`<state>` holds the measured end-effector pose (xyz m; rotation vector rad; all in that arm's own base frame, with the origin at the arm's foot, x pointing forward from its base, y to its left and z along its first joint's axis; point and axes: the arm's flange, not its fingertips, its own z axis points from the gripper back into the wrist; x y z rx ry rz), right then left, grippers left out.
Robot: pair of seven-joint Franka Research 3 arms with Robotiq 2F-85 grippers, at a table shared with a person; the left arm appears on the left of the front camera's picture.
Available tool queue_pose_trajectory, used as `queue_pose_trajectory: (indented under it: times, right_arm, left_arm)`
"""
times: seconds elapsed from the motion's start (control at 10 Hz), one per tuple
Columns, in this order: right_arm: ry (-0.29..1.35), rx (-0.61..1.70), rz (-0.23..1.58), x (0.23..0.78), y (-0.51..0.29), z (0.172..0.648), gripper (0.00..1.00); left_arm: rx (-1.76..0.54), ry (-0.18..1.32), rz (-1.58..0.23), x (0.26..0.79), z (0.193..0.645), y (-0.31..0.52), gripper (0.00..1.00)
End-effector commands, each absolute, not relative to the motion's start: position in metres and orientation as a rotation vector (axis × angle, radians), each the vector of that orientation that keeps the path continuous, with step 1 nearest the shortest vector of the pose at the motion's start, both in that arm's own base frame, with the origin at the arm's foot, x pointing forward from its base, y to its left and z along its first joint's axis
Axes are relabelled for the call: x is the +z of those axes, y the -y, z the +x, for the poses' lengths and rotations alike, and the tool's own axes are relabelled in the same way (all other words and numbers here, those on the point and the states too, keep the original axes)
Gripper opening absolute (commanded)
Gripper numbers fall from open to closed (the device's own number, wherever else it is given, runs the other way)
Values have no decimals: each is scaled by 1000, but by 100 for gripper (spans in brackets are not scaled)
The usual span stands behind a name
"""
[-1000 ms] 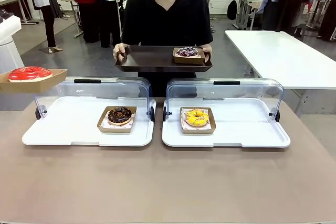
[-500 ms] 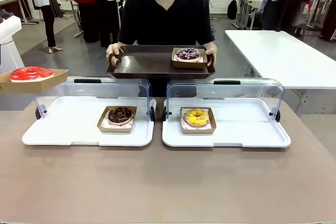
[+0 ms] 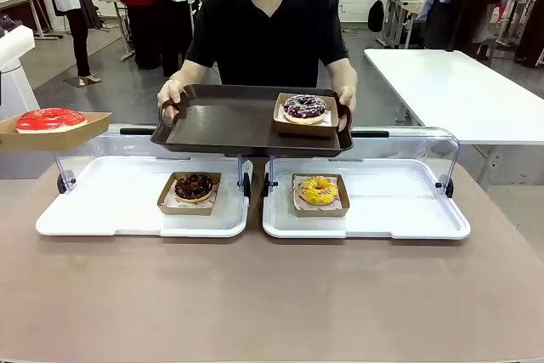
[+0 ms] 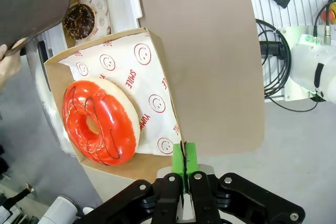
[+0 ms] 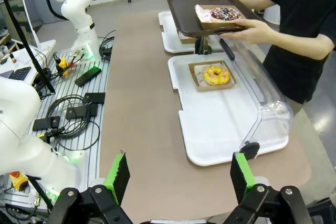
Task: Provide the desired donut to the person.
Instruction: Place the picked Paper togo box onto the Handle tray extended by the person.
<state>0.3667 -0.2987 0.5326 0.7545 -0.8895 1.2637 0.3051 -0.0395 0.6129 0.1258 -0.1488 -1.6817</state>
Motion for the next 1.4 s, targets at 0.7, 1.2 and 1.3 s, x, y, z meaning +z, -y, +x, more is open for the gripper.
queue_pose_trajectory:
  times: [0.7, 1.2, 1.3]
  right_arm:
    - [889, 1266, 758, 533, 299, 365, 100]
    - [889, 1266, 758, 533, 299, 365, 100]
    - [889, 1266, 758, 533, 299, 365, 100]
  left_arm:
    - [-1741, 291, 332, 670, 319, 113, 1]
    - [-1805, 283, 347, 650, 403, 225, 1]
    - [-1808, 274, 325, 639, 424, 241, 1]
